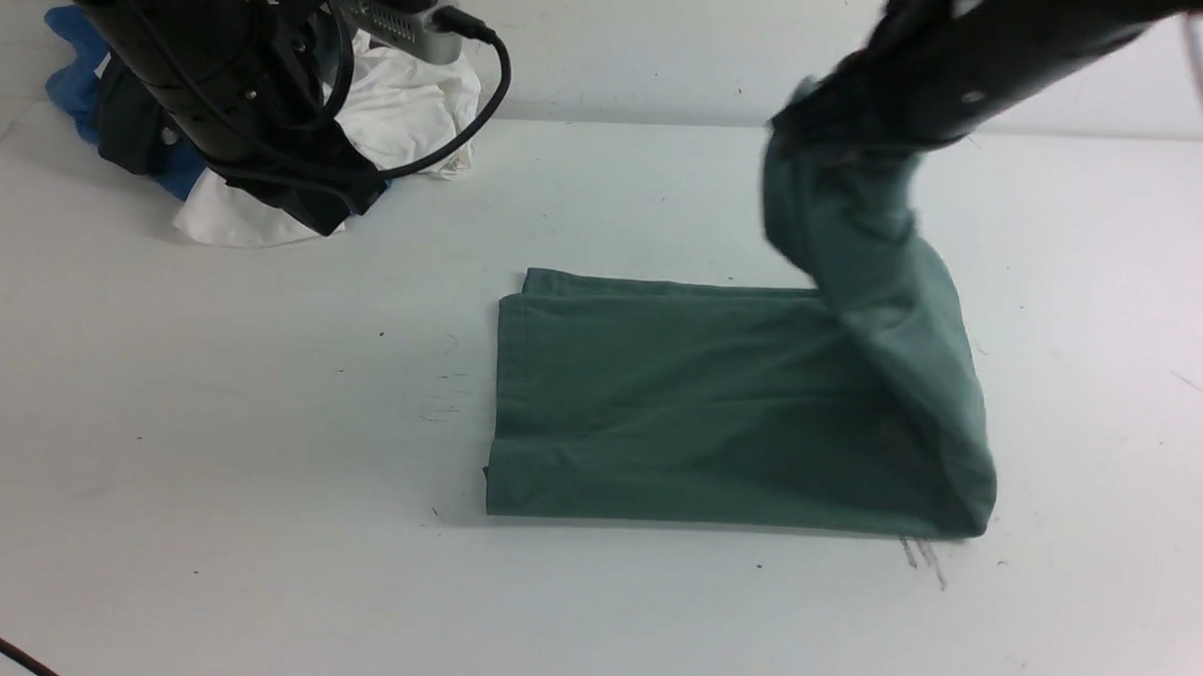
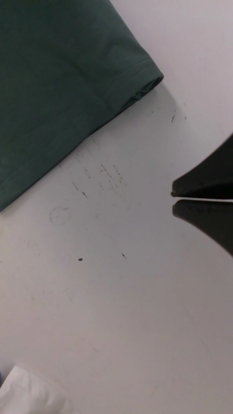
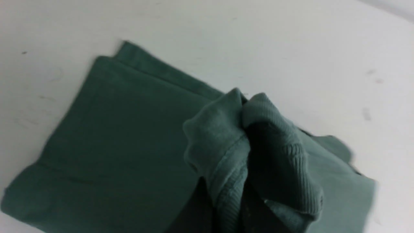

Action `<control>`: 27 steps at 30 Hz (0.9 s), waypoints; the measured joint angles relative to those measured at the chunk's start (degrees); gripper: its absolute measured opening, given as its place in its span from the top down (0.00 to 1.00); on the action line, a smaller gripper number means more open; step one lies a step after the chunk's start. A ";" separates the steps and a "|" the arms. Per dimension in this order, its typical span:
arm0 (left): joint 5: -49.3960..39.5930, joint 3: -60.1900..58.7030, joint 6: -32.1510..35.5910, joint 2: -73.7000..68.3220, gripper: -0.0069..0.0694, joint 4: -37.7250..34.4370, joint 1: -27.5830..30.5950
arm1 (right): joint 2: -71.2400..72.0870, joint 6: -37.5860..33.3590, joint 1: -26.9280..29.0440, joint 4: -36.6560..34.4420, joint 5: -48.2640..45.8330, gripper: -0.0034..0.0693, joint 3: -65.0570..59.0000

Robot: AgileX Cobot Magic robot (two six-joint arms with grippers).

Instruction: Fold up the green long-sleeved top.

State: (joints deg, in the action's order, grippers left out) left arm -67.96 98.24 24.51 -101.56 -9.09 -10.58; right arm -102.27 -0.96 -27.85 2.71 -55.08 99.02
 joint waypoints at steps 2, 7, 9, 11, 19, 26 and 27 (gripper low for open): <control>-0.59 0.00 0.00 0.02 0.92 0.00 0.00 | -5.63 0.96 -2.81 -1.10 1.39 0.91 1.84; -0.86 -0.05 0.00 0.02 0.92 0.00 0.00 | -15.37 3.23 -6.38 -4.57 3.22 0.89 6.54; -0.86 -0.05 0.00 0.02 0.92 0.00 0.00 | -17.56 3.34 -6.80 -6.78 3.28 0.85 8.16; -0.92 -0.05 0.00 0.02 0.92 0.00 0.00 | -19.52 3.34 -6.80 -10.05 3.42 0.76 10.06; -0.92 -0.05 0.00 0.06 0.92 -0.06 0.00 | -19.27 -4.19 -6.85 -18.50 -2.20 0.32 19.66; -0.87 -0.05 0.00 0.06 0.92 -2.40 -0.12 | -16.59 -5.71 -6.73 -2.15 -14.61 0.38 23.32; -0.50 -0.05 0.38 0.06 0.92 -3.69 -0.67 | -16.59 -5.47 -6.36 0.87 -15.40 0.46 22.28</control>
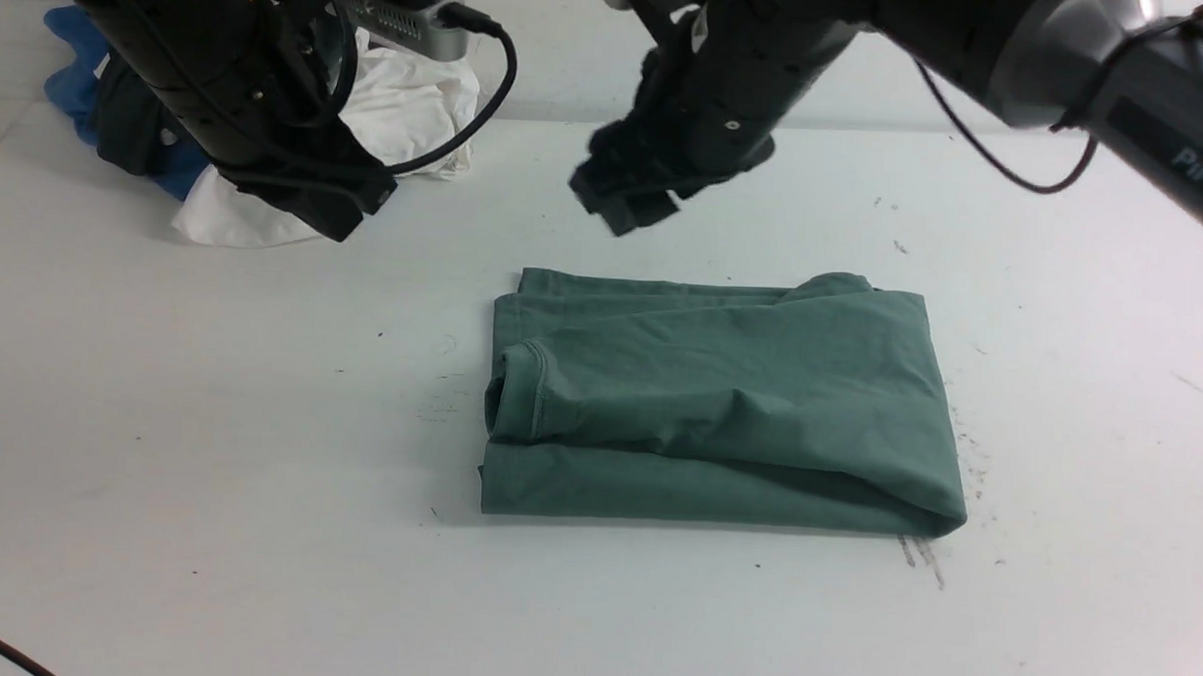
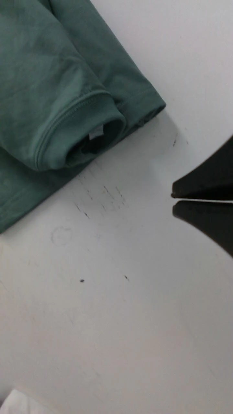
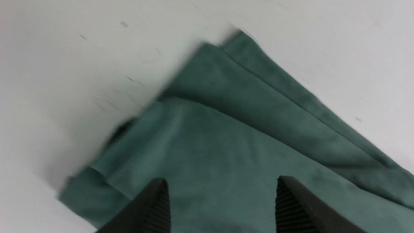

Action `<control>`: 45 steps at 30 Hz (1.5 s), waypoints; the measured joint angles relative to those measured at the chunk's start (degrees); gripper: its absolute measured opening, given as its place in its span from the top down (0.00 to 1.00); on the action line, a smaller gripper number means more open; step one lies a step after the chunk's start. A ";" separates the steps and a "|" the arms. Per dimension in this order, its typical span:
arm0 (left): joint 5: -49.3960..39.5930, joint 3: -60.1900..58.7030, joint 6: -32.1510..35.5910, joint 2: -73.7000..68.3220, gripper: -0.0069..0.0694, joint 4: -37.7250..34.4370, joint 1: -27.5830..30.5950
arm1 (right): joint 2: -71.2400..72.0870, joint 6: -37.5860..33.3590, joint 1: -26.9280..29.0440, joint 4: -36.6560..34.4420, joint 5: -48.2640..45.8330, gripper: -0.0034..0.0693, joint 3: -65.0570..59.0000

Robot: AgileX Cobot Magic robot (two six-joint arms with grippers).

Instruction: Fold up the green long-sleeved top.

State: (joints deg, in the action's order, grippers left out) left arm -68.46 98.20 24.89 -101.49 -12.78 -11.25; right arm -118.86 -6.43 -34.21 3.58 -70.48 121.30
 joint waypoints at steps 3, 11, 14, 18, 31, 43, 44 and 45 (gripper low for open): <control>1.11 0.00 0.25 -0.52 0.92 -1.82 -2.22 | 0.00 2.46 2.36 4.85 -0.72 0.67 -5.27; 5.45 0.00 1.71 -9.07 0.92 -2.01 -10.49 | 1.17 6.43 13.58 3.61 2.02 0.96 -17.95; 8.15 0.00 2.12 -13.75 0.92 -2.06 -12.48 | 1.97 5.76 16.92 -0.75 6.34 0.97 -23.70; 9.10 0.00 1.50 -20.11 0.92 -1.30 -12.76 | 1.40 4.93 19.41 -5.40 14.53 0.97 -31.81; 6.20 0.61 -1.99 -23.35 0.92 2.37 -12.76 | 4.10 3.73 19.66 -7.02 24.25 0.97 -40.25; -1.65 -0.04 -7.96 6.37 0.92 12.78 -12.59 | 38.01 3.28 19.66 -5.12 25.54 0.97 -40.47; -1.99 -0.04 -8.28 7.92 0.92 13.18 -12.59 | 40.26 3.28 19.66 -5.12 25.54 0.97 -40.57; -2.35 -0.04 -8.64 10.49 0.92 13.22 -12.59 | 43.06 3.28 19.66 -5.06 25.54 0.97 -40.83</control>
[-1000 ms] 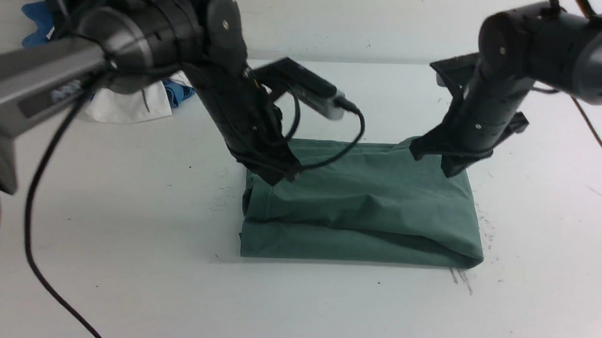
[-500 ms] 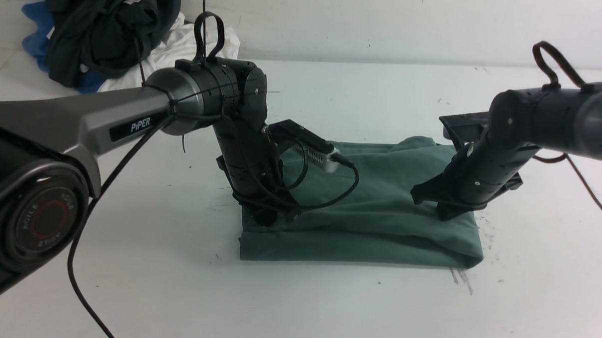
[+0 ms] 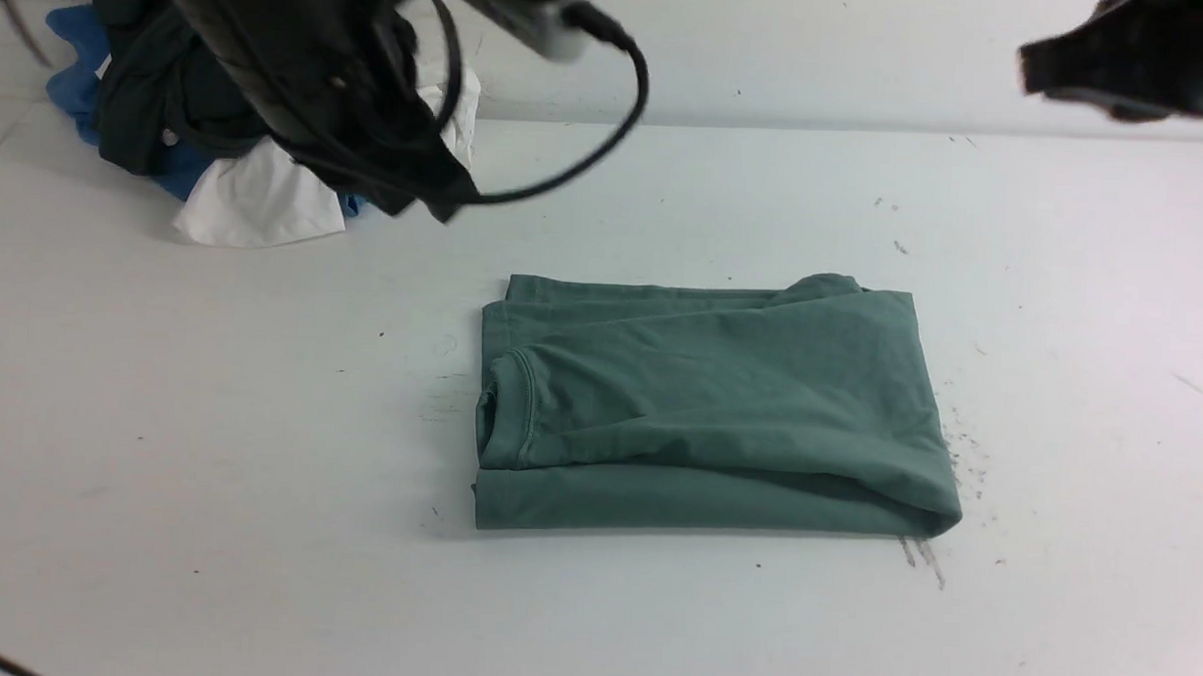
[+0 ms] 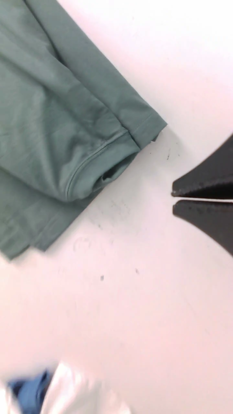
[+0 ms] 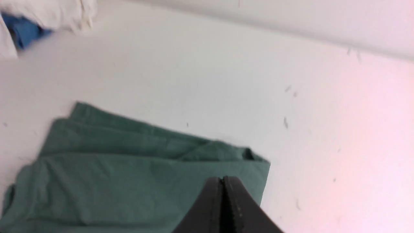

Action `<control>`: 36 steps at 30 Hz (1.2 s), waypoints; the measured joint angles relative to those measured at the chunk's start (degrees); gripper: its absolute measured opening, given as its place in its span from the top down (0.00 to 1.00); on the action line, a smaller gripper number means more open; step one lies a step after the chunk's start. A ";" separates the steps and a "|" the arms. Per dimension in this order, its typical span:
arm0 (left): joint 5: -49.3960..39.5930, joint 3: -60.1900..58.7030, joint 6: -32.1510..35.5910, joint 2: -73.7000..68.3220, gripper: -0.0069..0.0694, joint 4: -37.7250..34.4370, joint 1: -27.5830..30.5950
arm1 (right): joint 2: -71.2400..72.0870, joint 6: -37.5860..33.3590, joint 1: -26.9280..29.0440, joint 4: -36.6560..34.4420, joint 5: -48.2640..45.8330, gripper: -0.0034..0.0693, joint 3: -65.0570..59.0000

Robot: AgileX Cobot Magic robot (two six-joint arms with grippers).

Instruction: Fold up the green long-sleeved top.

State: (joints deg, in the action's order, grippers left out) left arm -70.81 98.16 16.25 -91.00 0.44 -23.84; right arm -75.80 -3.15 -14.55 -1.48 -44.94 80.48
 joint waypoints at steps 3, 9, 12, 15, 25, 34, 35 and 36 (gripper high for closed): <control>-0.33 -0.16 -0.69 7.61 0.92 0.00 0.00 | 8.52 -0.11 0.00 0.05 0.14 0.97 -2.70; -0.99 -9.31 -1.44 21.45 0.92 -0.44 0.00 | 25.87 -0.22 0.00 -1.38 4.60 0.97 -14.75; 0.41 -18.39 -1.75 27.87 0.92 -2.17 0.00 | 32.93 -0.22 0.00 -2.24 6.71 0.97 -20.28; 4.20 -28.93 -1.80 35.79 0.92 -3.76 0.00 | 40.59 -0.22 0.00 -2.43 8.06 0.97 -24.98; 14.39 -59.20 -7.07 63.12 0.92 -4.54 0.00 | 54.78 -0.22 0.00 -2.98 9.81 0.97 -31.85; 20.14 -71.55 -9.46 83.14 0.92 -5.17 0.00 | 56.93 -0.22 0.00 -3.26 9.87 0.97 -33.96; 20.41 -72.01 -9.46 84.67 0.92 -5.17 0.00 | 56.93 -0.22 0.00 -3.26 9.87 0.97 -33.98; 20.41 -72.22 -9.46 86.14 0.92 -5.17 0.00 | 56.93 -0.22 0.00 -3.27 9.87 0.97 -33.98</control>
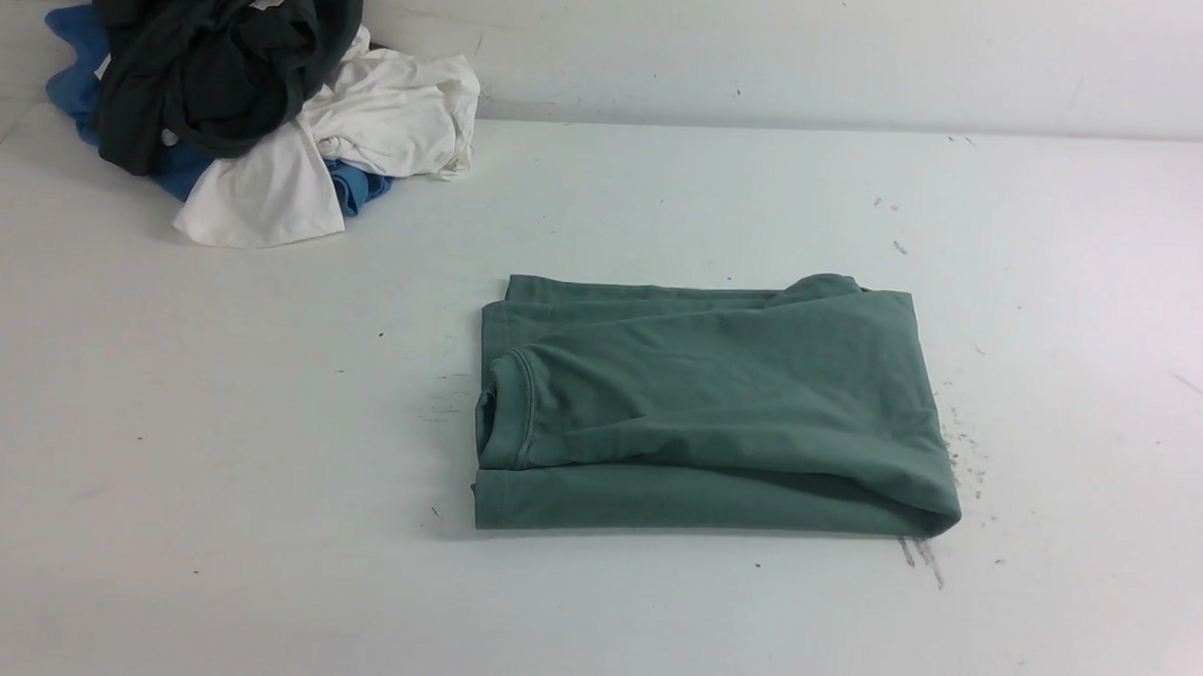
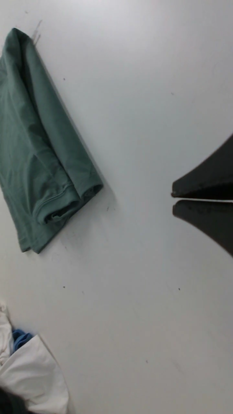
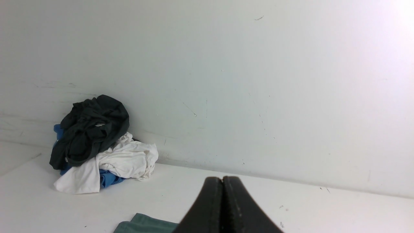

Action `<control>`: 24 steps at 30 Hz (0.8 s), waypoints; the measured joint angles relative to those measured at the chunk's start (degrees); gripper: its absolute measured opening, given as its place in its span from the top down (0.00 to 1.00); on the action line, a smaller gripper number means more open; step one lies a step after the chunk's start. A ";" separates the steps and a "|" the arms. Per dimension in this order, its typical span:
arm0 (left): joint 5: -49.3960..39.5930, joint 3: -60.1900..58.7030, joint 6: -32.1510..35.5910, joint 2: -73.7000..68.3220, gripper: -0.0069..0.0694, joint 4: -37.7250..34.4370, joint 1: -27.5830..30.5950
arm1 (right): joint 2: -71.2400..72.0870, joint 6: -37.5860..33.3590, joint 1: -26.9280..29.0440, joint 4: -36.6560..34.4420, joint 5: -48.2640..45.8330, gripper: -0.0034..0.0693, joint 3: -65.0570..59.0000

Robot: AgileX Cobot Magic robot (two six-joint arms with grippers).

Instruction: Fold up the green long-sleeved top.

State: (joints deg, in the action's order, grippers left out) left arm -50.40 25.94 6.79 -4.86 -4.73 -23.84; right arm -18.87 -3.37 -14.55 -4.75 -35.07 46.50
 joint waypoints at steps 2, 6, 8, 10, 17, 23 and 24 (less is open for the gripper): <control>0.05 -0.12 0.00 1.14 0.92 -0.06 0.00 | 0.00 0.00 0.00 -0.05 -0.06 0.97 0.00; 0.24 -0.14 0.00 2.49 0.92 -0.05 0.00 | 0.00 0.00 0.00 -0.06 -1.72 0.97 0.00; 0.24 -0.14 0.00 2.49 0.92 -0.05 0.00 | 0.00 0.00 0.00 -0.06 -2.56 0.97 0.00; 0.24 -0.18 0.00 2.49 0.92 -0.12 0.00 | 0.00 0.00 0.00 -0.18 -4.01 0.97 0.00; 0.24 -0.18 0.00 2.49 0.92 -0.12 0.00 | 0.00 0.00 0.00 -0.23 -5.48 0.97 0.00; 0.24 -0.25 0.00 2.49 0.92 -0.12 0.00 | 0.00 0.05 0.00 -0.23 -5.67 0.97 0.00; 0.24 -0.25 0.00 2.49 0.92 -0.12 0.00 | 0.00 0.05 0.00 -0.23 -5.67 0.97 0.00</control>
State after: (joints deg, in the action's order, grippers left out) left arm -50.15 25.69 6.79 -2.36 -4.85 -23.84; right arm -18.87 -3.32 -14.55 -4.98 -40.74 46.50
